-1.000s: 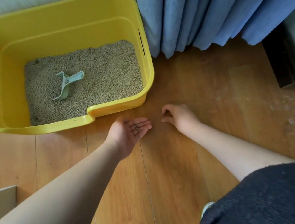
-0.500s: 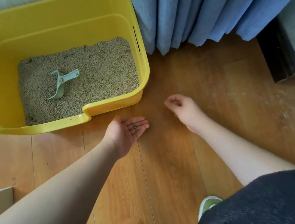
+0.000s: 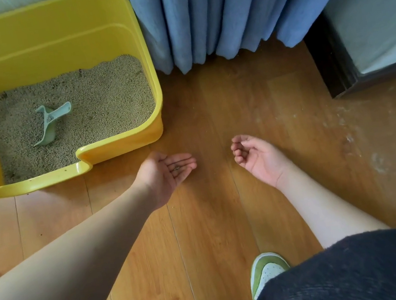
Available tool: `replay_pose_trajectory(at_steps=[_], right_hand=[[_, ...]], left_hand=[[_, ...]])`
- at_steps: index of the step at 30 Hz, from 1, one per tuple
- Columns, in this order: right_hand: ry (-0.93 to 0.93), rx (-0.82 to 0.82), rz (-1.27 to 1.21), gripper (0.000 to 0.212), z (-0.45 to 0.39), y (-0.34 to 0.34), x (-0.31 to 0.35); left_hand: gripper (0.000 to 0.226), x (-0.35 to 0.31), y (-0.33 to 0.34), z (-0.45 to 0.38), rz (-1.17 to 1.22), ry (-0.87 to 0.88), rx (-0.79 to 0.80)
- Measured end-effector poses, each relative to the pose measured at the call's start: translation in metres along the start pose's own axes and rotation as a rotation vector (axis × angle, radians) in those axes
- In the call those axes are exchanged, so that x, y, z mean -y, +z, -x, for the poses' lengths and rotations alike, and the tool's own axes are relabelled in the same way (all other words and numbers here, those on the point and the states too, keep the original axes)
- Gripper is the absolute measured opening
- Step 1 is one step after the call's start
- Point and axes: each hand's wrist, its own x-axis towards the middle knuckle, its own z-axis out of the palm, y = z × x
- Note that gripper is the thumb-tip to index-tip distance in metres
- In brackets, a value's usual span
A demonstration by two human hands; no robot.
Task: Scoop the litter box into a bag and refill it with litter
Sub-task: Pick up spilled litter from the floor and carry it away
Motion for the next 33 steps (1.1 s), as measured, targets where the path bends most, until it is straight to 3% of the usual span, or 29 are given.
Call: replay_pose_trajectory(at_steps=[4, 7, 10, 13, 28, 30, 31, 33], right_hand=[[-0.041, -0.205, 0.228, 0.024, -0.007, -0.007, -0.003], [-0.120, -0.341, 0.771, 0.029, -0.011, -0.007, -0.005], [-0.340, -0.287, 1.326, 0.018, -0.014, -0.005, -0.008], [-0.392, -0.224, 1.560, 0.022, -0.018, -0.005, -0.012], [-0.444, -0.095, 1.733, 0.018, -0.015, -0.003, -0.021], [-0.359, -0.180, 1.523, 0.015, -0.013, 0.003, -0.018], [-0.276, -0.234, 1.294, 0.013, -0.011, 0.006, -0.015], [-0.105, -0.206, 0.601, 0.009, -0.004, 0.013, -0.010]], left_hand=[[0.053, 0.000, 0.002, 0.002, 0.004, 0.005, 0.000], [0.053, -0.002, 0.001, 0.003, 0.006, 0.010, 0.007], [0.053, -0.004, -0.001, 0.005, 0.007, 0.022, 0.003], [0.053, -0.005, -0.001, 0.005, 0.009, 0.032, 0.000], [0.053, -0.006, -0.002, 0.005, -0.003, 0.020, -0.005], [0.053, -0.007, -0.003, 0.006, 0.003, 0.030, -0.003], [0.052, -0.007, -0.003, 0.006, 0.005, 0.033, -0.002], [0.052, -0.007, -0.003, 0.006, 0.008, 0.035, -0.001]])
